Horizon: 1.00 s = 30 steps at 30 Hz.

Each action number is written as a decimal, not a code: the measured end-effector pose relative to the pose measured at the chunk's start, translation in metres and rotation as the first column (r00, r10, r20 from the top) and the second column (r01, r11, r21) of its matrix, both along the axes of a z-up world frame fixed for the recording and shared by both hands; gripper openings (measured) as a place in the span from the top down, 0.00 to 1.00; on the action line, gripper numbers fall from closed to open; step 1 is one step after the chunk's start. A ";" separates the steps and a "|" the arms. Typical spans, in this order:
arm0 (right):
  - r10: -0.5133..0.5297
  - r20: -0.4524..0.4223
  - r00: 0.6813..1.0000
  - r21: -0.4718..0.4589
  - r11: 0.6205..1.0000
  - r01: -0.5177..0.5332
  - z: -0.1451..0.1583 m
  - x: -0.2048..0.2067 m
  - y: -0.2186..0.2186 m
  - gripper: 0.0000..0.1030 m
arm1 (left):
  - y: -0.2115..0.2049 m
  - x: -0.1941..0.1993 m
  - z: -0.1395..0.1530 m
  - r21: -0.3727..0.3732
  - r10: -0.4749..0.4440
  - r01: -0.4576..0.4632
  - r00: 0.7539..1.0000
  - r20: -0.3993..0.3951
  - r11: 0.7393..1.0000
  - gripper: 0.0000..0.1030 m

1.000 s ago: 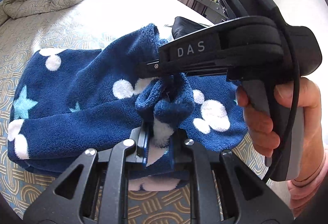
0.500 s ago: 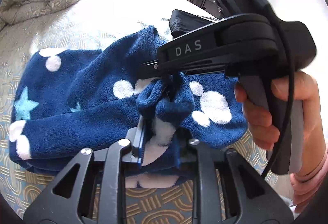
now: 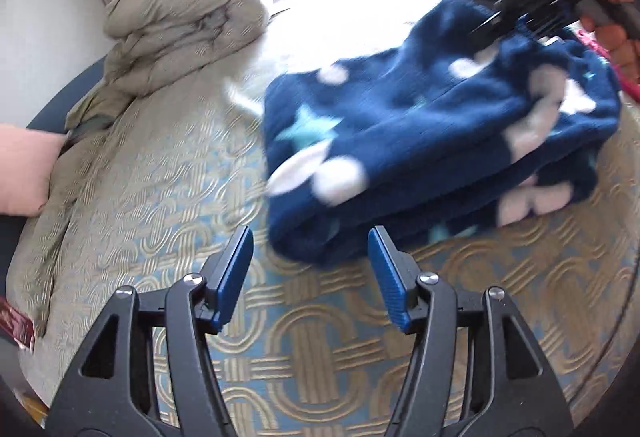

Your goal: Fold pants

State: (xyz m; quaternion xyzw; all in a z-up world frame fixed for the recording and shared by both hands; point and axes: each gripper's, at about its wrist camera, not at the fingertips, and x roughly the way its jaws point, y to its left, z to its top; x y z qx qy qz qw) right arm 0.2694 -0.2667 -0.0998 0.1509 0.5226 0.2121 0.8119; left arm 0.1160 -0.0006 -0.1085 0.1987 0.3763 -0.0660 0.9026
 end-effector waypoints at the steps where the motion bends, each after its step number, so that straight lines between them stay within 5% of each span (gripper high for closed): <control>1: -0.001 -0.003 1.000 -0.001 1.000 0.001 0.000 0.000 0.000 0.85 | 0.005 0.005 -0.004 0.009 0.015 -0.015 1.000 -0.010 1.000 0.41; 7: -0.011 -0.014 1.000 -0.013 1.000 0.011 0.000 0.001 0.001 0.85 | 0.005 0.026 -0.015 -0.064 0.001 -0.004 0.998 -0.056 0.998 0.41; 15: -0.009 -0.011 1.000 -0.011 1.000 0.009 0.004 0.003 0.005 0.85 | -0.001 0.036 -0.029 -0.045 0.041 -0.044 0.997 -0.060 0.998 0.40; 18: -0.006 -0.006 1.000 0.001 1.000 0.006 0.006 0.002 0.003 0.85 | 0.012 0.038 -0.024 -0.075 0.074 -0.079 0.995 -0.068 0.994 0.61; 22: 0.024 0.009 1.000 0.036 0.999 -0.024 0.008 -0.004 0.004 0.85 | 0.030 0.036 -0.017 -0.136 0.104 -0.113 0.992 -0.074 0.984 0.62; 30: 0.011 0.021 1.000 0.027 1.000 -0.012 0.008 -0.004 0.005 0.85 | 0.026 0.026 -0.021 -0.049 0.114 -0.115 0.993 -0.031 0.992 0.65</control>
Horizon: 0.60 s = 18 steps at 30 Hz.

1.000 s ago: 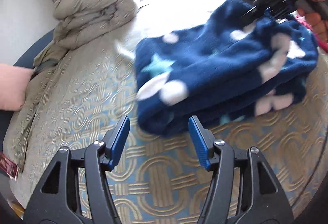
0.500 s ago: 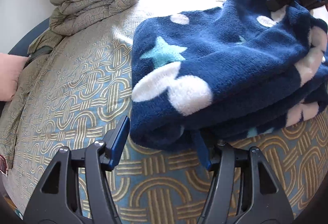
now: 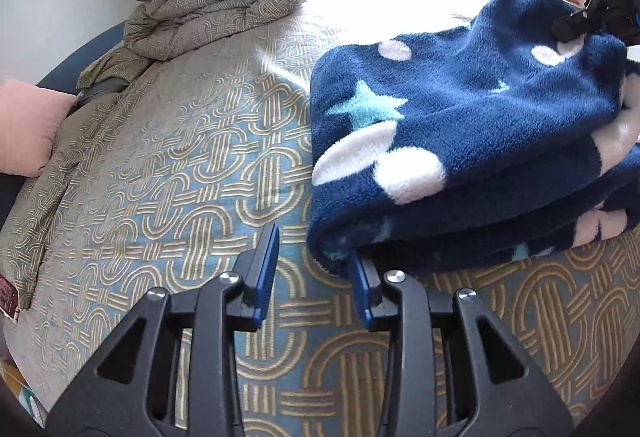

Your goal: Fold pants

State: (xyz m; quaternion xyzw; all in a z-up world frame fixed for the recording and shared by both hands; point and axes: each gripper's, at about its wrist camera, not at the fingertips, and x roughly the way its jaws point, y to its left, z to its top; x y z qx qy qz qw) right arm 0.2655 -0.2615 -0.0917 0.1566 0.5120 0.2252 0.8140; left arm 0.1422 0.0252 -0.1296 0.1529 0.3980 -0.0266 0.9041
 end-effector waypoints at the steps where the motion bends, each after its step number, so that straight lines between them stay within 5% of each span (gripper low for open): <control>1: 0.001 -0.001 1.000 0.009 1.000 -0.001 0.001 0.000 -0.001 0.85 | 0.000 0.000 -0.001 -0.007 0.002 -0.002 1.000 -0.005 1.000 0.65; 8: 0.004 0.008 1.000 -0.002 1.000 -0.004 0.004 -0.001 -0.005 0.85 | 0.009 -0.004 0.000 0.018 0.015 -0.015 1.000 0.001 1.000 0.56; 18: 0.011 0.003 1.000 -0.006 1.000 -0.011 0.000 0.002 0.002 0.85 | 0.000 -0.015 0.007 0.031 -0.028 0.027 1.000 0.001 0.999 0.55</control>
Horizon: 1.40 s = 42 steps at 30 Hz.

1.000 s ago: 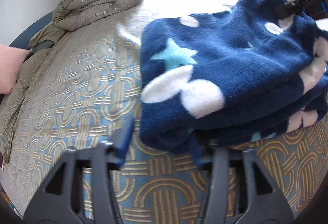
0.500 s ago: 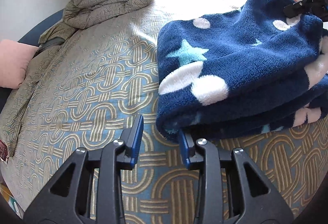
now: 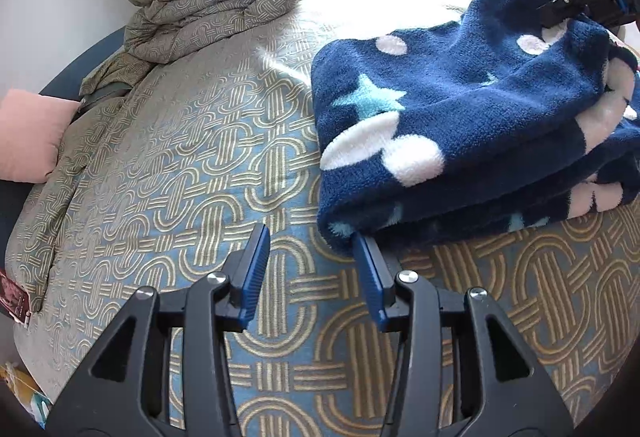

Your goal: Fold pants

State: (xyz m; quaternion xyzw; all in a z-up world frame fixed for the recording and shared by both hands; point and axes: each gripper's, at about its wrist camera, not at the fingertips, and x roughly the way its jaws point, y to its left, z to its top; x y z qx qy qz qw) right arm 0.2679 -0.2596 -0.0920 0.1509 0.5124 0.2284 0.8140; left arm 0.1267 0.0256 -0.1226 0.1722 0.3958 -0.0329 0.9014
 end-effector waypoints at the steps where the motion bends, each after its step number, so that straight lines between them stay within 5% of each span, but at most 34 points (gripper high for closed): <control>1: -0.001 0.000 1.000 0.001 1.000 0.001 0.001 0.000 0.000 0.85 | -0.001 0.001 -0.001 -0.010 -0.009 0.009 1.000 -0.005 1.000 0.55; 6: -0.001 -0.002 1.000 0.000 1.000 0.001 0.002 -0.001 0.000 0.85 | -0.008 0.021 -0.008 -0.053 -0.012 0.011 1.000 -0.023 0.999 0.55; 7: -0.002 -0.004 1.000 -0.001 1.000 0.002 0.002 -0.002 0.000 0.85 | -0.008 0.024 -0.009 -0.066 -0.012 0.010 1.000 -0.028 0.998 0.58; 8: -0.002 -0.005 1.000 -0.002 1.000 0.002 0.002 -0.003 0.001 0.85 | -0.006 0.026 -0.009 -0.079 -0.015 0.012 0.999 -0.030 0.997 0.75; 11: -0.005 -0.013 1.000 0.003 1.000 0.005 0.000 -0.002 -0.002 0.85 | 0.001 0.024 -0.005 -0.093 -0.020 0.017 0.999 -0.032 0.996 0.84; 19: -0.023 -0.063 0.998 0.002 1.000 0.023 -0.020 0.001 -0.015 0.85 | 0.000 0.016 -0.005 -0.056 -0.048 0.046 0.998 -0.035 0.997 0.84; 28: -0.048 -0.067 0.997 -0.007 0.999 0.048 -0.028 0.001 -0.026 0.85 | 0.000 0.016 -0.004 -0.093 -0.050 0.043 0.996 -0.068 0.995 0.82; 42: -0.052 0.012 0.999 -0.246 0.968 0.053 -0.047 -0.014 -0.009 0.71 | -0.007 0.013 -0.008 -0.071 -0.047 0.041 0.996 -0.077 0.997 0.81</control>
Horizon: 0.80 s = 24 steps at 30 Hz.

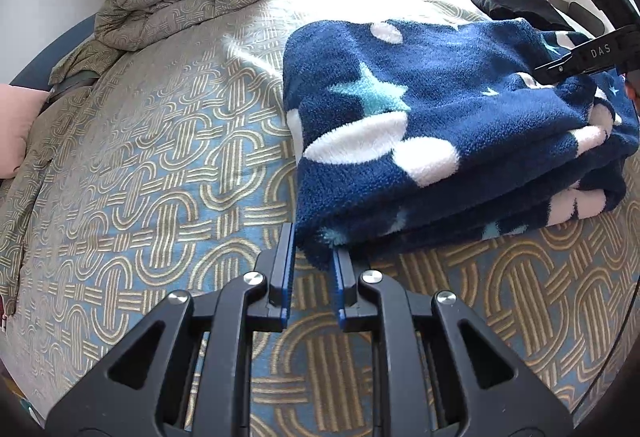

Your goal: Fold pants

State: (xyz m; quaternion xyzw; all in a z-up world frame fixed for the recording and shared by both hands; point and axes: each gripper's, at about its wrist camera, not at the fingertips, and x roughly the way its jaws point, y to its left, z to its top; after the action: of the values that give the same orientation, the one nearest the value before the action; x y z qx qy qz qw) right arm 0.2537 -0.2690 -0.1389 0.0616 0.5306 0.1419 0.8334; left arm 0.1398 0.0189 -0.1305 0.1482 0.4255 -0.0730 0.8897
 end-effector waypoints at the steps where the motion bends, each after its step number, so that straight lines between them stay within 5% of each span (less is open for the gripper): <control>1: -0.001 0.003 1.000 -0.002 1.000 0.001 0.000 -0.001 0.000 0.71 | 0.001 0.000 0.000 0.000 0.001 -0.001 1.000 0.000 1.000 0.81; 12: -0.086 0.063 0.994 -0.032 0.996 0.088 0.029 -0.029 -0.017 0.68 | 0.014 -0.021 0.031 -0.036 -0.003 0.004 1.000 0.031 0.999 0.81; 17: -0.044 0.155 0.987 0.028 0.999 0.040 0.064 -0.050 -0.012 0.84 | 0.013 -0.010 0.058 -0.099 -0.005 0.013 0.997 0.078 0.995 0.81; 20: 0.042 0.118 0.992 0.124 0.991 -0.057 0.064 -0.050 0.008 0.84 | -0.001 0.010 0.065 -0.100 -0.019 0.028 0.995 0.097 0.995 0.81; 24: 0.051 0.032 0.998 0.063 0.997 -0.053 0.034 -0.048 0.024 0.85 | -0.026 0.038 0.059 -0.095 -0.061 0.070 0.993 0.099 0.993 0.80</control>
State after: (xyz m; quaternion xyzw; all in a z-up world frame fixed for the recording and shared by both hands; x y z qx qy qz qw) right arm 0.2053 -0.2448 -0.1045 0.0722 0.5145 0.1812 0.8350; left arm 0.1773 -0.0071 -0.0717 0.1213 0.3730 -0.1159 0.9125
